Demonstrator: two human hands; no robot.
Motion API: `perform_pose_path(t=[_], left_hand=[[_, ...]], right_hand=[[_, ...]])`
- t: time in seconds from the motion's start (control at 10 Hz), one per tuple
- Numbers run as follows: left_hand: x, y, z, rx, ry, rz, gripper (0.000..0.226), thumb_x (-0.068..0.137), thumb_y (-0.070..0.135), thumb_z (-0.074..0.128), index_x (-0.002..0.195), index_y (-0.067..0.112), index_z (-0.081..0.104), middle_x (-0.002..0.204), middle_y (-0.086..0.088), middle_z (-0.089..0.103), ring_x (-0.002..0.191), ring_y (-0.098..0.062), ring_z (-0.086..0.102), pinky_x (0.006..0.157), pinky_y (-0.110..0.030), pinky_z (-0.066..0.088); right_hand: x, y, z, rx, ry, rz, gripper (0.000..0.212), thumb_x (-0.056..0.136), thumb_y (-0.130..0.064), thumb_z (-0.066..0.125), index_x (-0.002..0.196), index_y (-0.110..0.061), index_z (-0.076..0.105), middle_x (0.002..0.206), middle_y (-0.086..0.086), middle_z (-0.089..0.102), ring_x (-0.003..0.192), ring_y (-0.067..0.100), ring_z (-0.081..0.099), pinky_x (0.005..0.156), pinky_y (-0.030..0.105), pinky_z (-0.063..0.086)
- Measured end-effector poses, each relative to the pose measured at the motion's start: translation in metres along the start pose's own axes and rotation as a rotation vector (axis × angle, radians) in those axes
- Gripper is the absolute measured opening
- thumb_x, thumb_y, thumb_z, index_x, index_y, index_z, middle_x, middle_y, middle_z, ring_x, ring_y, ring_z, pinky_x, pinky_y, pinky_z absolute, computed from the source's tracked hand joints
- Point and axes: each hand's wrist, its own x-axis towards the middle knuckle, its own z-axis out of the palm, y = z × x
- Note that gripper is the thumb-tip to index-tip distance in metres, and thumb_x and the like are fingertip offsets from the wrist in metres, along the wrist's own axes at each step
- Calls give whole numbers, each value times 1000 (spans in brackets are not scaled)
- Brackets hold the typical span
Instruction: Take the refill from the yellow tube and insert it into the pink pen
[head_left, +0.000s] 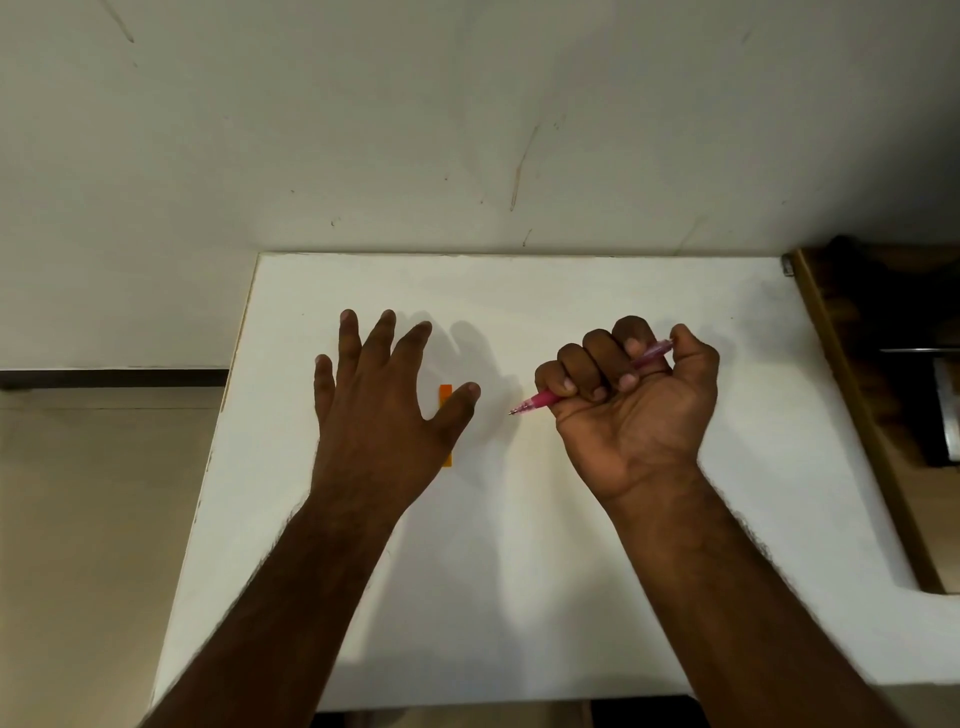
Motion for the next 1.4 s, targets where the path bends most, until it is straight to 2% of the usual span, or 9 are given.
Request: perform_pose_path(t=[0.7, 0.9, 1.1, 1.4], left_hand=[[-1, 1, -1, 10, -5, -3, 76, 89, 65, 51, 152, 27, 36, 166, -1, 21, 156, -21, -6, 122, -54, 5], [-1, 2, 0, 14, -5, -5, 76, 88, 66, 51, 152, 28, 36, 166, 0, 21, 156, -21, -6, 122, -55, 5], [0, 2, 1, 3, -2, -2, 76, 88, 66, 51, 152, 27, 36, 166, -1, 21, 156, -21, -6, 122, -55, 6], [-1, 3, 2, -2, -2, -4, 76, 89, 65, 52, 152, 27, 36, 166, 0, 21, 156, -21, -6, 122, -54, 5]], right_hand=[[-2, 0, -2, 23, 0, -14, 48, 96, -49, 28, 64, -15, 40, 50, -3, 27, 52, 16, 16, 54, 28, 28], [-1, -1, -3, 23, 8, -26, 44, 96, -45, 28, 65, -16, 38, 50, -3, 26, 52, 17, 16, 54, 28, 29], [-1, -2, -4, 28, -6, -21, 48, 93, -53, 28, 65, -15, 39, 52, -3, 26, 52, 16, 17, 54, 28, 28], [-2, -3, -3, 31, 5, -28, 45, 94, -49, 27, 65, -15, 39, 51, -3, 26, 52, 16, 16, 55, 28, 27]])
